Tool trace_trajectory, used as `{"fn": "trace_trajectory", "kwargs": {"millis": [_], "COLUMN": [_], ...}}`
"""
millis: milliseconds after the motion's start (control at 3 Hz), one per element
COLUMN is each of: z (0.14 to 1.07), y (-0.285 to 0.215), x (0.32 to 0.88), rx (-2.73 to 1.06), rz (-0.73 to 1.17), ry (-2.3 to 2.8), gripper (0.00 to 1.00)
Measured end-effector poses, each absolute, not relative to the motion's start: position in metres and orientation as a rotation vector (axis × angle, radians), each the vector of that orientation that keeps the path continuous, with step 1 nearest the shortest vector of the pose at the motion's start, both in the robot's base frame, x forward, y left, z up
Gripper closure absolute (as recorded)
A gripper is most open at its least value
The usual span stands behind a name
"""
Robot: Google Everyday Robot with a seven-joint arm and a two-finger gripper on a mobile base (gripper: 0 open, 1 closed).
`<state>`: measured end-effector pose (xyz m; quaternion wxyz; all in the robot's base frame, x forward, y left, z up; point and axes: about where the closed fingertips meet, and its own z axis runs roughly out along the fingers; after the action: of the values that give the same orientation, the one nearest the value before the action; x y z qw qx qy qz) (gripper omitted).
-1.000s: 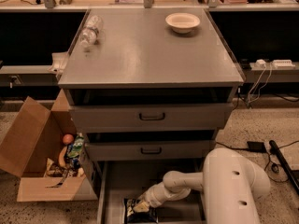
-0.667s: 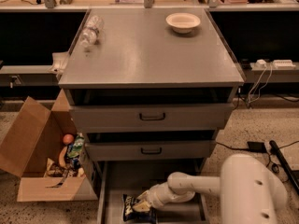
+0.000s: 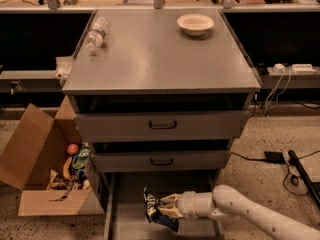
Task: Pick blue chip bag from bottom drawer and place on counter
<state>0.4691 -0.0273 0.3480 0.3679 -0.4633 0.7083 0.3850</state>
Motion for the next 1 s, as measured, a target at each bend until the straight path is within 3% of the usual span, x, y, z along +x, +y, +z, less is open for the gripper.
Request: {"fn": "trace_trajectory", "kwargs": {"millis": [667, 1000], "z": [0.389, 0.498], "y": [-0.021, -0.031], "x": [0.475, 0.467], "rx": [-1.217, -1.252], "rz": [1.010, 0.952], "ry": [1.715, 1.489], "gripper": [1.00, 1.00]}}
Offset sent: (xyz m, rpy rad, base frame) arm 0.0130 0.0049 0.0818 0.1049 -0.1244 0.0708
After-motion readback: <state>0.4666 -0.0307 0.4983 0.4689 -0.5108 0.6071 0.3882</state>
